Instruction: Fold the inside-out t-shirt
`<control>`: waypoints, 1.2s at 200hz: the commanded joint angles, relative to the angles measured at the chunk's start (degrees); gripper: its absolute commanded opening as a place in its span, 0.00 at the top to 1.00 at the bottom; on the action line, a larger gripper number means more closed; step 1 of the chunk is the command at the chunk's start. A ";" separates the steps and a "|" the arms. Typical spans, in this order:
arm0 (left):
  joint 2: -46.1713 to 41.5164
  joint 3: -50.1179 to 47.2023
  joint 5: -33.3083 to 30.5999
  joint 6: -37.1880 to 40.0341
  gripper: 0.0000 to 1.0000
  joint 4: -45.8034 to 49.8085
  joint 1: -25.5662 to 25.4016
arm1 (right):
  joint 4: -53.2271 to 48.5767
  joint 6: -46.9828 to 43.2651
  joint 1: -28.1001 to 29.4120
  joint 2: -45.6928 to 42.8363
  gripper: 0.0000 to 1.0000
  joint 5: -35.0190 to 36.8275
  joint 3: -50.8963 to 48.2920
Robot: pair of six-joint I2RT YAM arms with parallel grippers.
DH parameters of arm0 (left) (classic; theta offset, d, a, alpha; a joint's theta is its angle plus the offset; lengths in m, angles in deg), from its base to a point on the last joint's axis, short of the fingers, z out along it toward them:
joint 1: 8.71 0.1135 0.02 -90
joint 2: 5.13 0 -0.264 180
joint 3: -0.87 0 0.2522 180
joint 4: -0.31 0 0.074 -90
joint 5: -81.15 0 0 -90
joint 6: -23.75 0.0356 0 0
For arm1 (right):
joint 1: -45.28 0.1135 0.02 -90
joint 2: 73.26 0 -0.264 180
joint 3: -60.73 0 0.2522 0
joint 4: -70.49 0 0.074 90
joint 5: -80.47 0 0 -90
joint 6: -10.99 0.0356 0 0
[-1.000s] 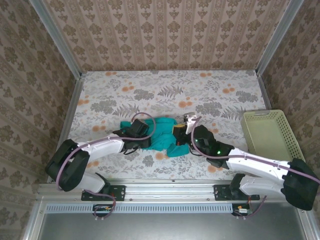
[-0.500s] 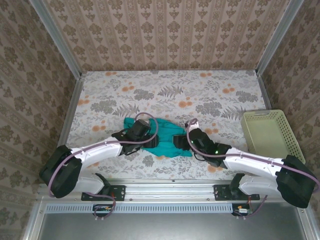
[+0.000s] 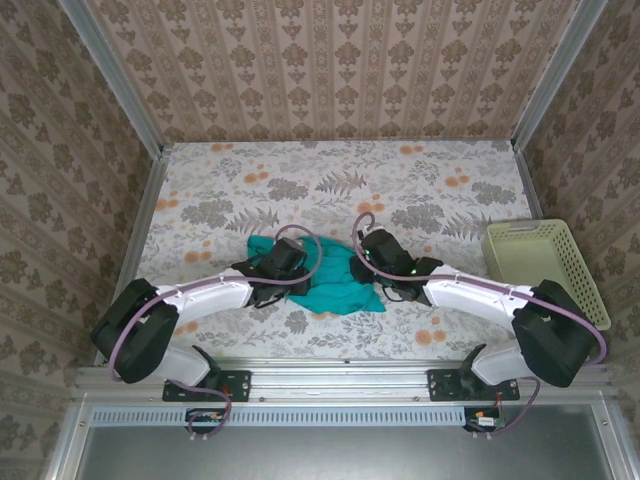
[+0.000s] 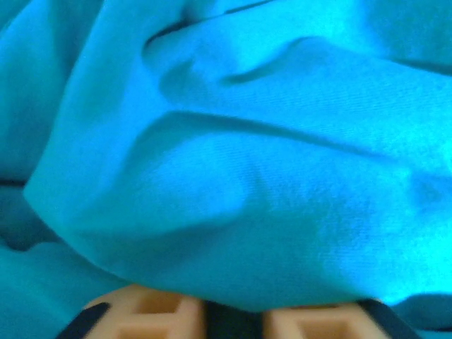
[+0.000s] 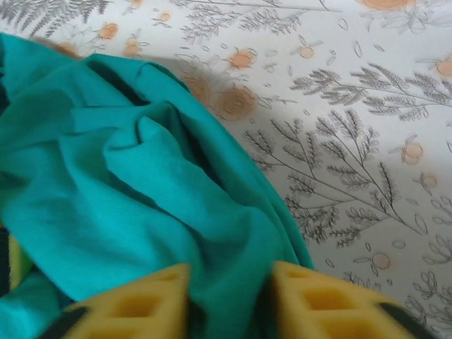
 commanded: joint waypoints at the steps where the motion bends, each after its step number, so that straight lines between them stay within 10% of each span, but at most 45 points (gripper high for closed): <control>1: -2.40 -0.24 -2.09 1.79 0.88 0.40 -0.46 | -2.74 -0.08 -0.46 -1.71 0.93 -0.08 3.85; 88: -20.10 -4.56 -25.52 5.86 1.00 9.40 -1.11 | 4.73 8.17 -3.79 -27.18 1.00 2.85 -7.41; 187: -25.70 -6.04 -28.25 1.54 1.00 18.15 0.10 | 3.35 15.67 -4.58 -19.93 1.00 9.08 -10.12; 240: -34.95 -10.97 -22.52 -4.68 1.00 19.09 10.10 | 2.47 16.44 -11.51 -21.99 1.00 5.27 -8.85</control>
